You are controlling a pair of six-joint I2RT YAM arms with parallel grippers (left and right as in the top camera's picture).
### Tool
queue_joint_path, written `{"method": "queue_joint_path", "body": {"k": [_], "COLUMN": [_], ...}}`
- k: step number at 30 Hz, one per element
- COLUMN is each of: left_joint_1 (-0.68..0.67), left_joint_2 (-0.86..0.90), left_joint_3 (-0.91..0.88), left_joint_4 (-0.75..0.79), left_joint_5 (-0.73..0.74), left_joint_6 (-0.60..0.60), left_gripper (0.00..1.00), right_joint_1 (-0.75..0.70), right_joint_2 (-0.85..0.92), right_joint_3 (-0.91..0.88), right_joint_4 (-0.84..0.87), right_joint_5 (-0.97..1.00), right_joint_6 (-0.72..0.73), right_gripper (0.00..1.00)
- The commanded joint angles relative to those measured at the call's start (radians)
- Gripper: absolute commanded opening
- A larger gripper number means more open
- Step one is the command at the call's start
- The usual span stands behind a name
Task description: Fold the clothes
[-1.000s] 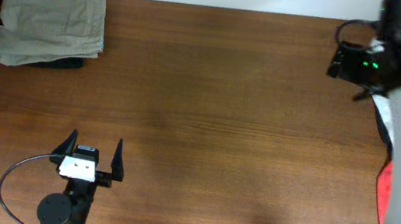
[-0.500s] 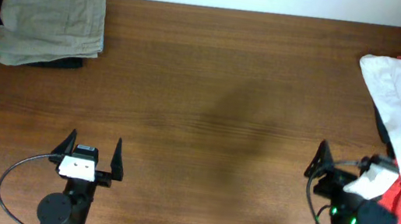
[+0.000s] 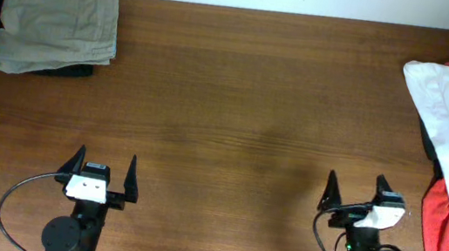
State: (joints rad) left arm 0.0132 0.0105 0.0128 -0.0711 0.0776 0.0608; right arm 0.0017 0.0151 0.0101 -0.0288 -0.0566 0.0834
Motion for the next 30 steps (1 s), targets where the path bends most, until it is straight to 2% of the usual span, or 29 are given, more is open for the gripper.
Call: {"method": "queue_joint_path", "body": {"k": [1, 30], "left_joint_1": [0.0, 0.0], "left_joint_2": [-0.005, -0.005], "left_joint_3": [-0.004, -0.004], "left_joint_4": [-0.004, -0.004], "left_joint_5": [0.004, 0.003], "left_joint_6": [0.011, 0.011], "left_gripper": [0.99, 0.99], "right_joint_1": [0.005, 0.005], "right_joint_2": [-0.012, -0.012], "right_joint_3": [-0.005, -0.005], "right_joint_4": [-0.042, -0.042], "right_joint_5": [-0.06, -0.041], "right_joint_6": [-0.103, -0.103], "right_gripper": [0.99, 0.99]}}
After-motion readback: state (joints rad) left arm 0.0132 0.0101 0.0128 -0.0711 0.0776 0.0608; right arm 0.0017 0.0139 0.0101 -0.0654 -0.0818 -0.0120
